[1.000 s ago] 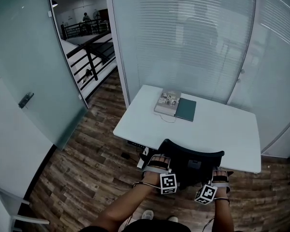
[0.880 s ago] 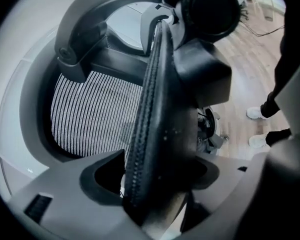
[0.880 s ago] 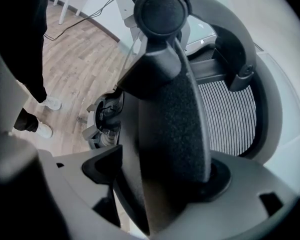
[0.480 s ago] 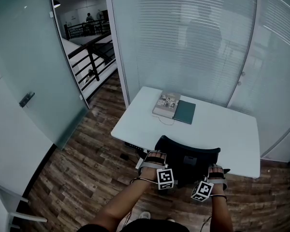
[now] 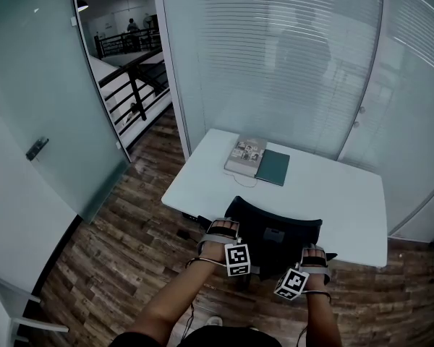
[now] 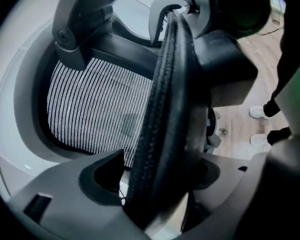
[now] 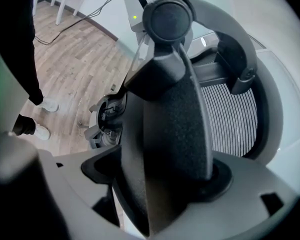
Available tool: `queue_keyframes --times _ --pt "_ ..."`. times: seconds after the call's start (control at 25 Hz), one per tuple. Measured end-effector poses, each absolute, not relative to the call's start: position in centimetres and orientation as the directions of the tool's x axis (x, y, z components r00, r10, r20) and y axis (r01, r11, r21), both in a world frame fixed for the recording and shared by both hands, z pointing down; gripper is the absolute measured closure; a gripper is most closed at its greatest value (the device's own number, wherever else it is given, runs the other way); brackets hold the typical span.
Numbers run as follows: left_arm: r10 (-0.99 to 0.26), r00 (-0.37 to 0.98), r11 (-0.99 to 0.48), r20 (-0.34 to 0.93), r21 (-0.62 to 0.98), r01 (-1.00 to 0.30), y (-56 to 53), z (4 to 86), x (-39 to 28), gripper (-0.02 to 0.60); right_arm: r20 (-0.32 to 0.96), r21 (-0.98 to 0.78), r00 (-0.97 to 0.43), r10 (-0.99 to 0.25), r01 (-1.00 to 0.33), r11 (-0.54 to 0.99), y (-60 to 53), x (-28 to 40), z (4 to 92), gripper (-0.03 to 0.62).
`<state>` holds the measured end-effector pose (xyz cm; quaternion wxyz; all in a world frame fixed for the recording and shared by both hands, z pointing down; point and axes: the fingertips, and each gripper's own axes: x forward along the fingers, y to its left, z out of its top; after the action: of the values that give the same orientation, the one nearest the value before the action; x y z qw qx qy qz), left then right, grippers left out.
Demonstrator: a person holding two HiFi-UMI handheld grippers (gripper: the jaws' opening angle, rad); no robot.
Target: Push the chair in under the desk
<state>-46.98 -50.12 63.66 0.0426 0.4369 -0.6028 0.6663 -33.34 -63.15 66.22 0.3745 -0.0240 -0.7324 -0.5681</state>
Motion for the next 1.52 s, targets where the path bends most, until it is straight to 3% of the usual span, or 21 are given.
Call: queue_keyframes --times 0.48,0.64,0.84,0.96,1.08,1.24,1.36,1.44,1.52 --pt "-0.512 -0.616 -0.240 0.598 -0.789 -0.566 -50.0 63.3 -46.7 0.219 0.583 0.811 -0.721 -0.373 0.488 0.323 -62.9 -33.3 66.3 0.181" --pt "-0.502 -0.584 -0.301 0.639 -0.761 -0.574 -49.8 63.8 -46.2 0.225 0.591 0.806 -0.717 -0.370 0.505 0.308 -62.9 -33.1 66.5 0.186" --pt "-0.544 -0.621 -0.318 0.565 -0.823 -0.471 -47.8 62.9 -45.9 0.193 0.579 0.810 -0.752 -0.316 0.484 0.332 -60.6 -32.9 65.0 0.214" --pt "-0.593 -0.635 -0.201 0.495 -0.854 -0.479 -46.5 60.2 -45.1 0.193 0.496 0.839 -0.832 -0.247 0.387 0.383 -57.7 -31.9 61.7 0.223" --pt "-0.661 -0.591 -0.012 0.462 -0.794 -0.608 -45.3 57.1 -43.7 0.193 0.425 0.812 -0.888 -0.173 0.290 0.507 -55.0 -30.4 58.6 0.244" --pt "-0.790 -0.500 0.234 0.355 -0.578 -0.781 -44.3 52.6 -41.2 0.195 0.340 0.690 -0.936 -0.088 0.185 0.700 -52.7 -29.1 54.0 0.295" --pt "-0.863 -0.426 0.302 0.273 -0.397 -0.867 -44.4 50.4 -38.7 0.198 0.261 0.557 -0.964 -0.046 0.112 0.823 -52.2 -28.3 50.9 0.344" --pt "-0.882 -0.420 0.342 0.214 -0.324 -0.882 -44.3 49.2 -37.8 0.248 0.198 0.470 -0.980 -0.035 0.064 0.881 -52.3 -28.0 48.7 0.400" --pt "-0.877 -0.455 0.402 0.151 -0.284 -0.870 -44.0 48.2 -37.6 0.352 0.145 0.381 -0.989 -0.015 0.042 0.924 -52.4 -27.9 47.0 0.484"
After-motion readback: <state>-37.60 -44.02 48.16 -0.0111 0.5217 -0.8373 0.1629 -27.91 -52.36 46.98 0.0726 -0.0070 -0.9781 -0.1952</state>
